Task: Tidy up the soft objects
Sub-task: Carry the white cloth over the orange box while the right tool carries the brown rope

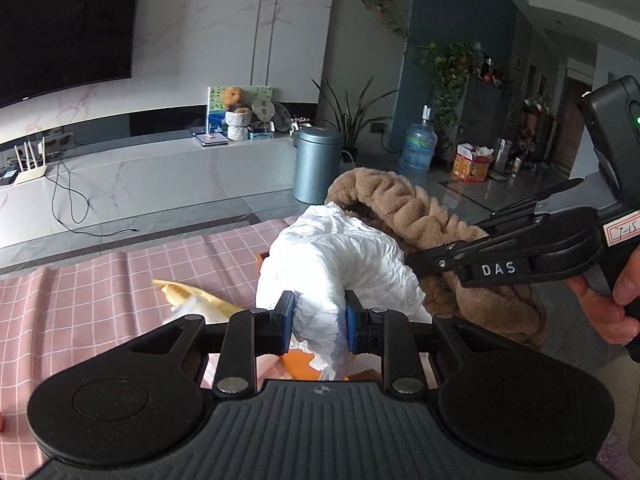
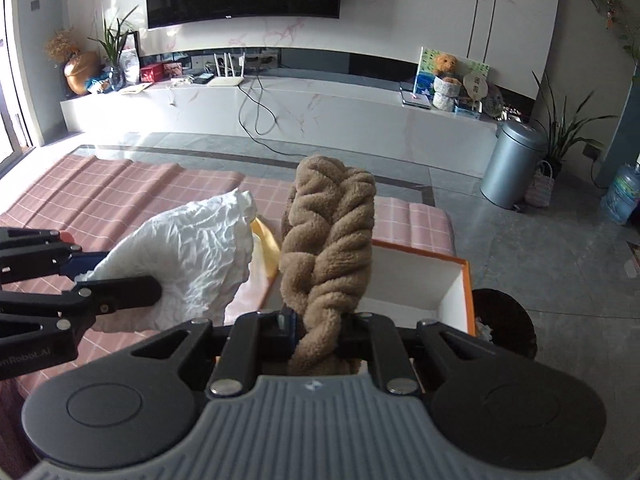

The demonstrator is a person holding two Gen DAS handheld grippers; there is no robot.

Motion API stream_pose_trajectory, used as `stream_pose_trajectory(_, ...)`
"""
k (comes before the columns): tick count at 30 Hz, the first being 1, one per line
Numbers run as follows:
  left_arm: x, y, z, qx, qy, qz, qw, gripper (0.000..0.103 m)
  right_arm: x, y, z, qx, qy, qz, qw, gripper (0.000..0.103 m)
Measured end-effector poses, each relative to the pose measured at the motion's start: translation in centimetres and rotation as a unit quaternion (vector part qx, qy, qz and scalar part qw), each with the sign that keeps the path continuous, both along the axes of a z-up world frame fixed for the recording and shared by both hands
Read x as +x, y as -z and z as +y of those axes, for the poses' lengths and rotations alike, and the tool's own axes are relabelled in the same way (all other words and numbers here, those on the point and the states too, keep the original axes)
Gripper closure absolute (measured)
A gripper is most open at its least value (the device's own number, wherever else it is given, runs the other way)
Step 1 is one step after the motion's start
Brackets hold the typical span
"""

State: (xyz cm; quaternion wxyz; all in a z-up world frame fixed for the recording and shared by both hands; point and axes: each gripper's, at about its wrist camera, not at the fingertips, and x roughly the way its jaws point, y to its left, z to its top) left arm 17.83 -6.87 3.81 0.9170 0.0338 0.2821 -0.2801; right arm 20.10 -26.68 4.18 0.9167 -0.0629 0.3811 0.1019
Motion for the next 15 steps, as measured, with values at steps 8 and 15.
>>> stream_pose_trajectory(8,3.2,3.9,-7.1,0.110,0.040,0.007,0.9931,0.075,3.9,5.5,-3.4,-0.055,0.009,0.033,0.998,0.089)
stream_pose_trajectory(15,5.1,6.9,-10.0,0.187,0.051,0.023,0.9808,0.075,6.8,9.5,-4.2,-0.098,-0.002,0.064,0.993,0.089)
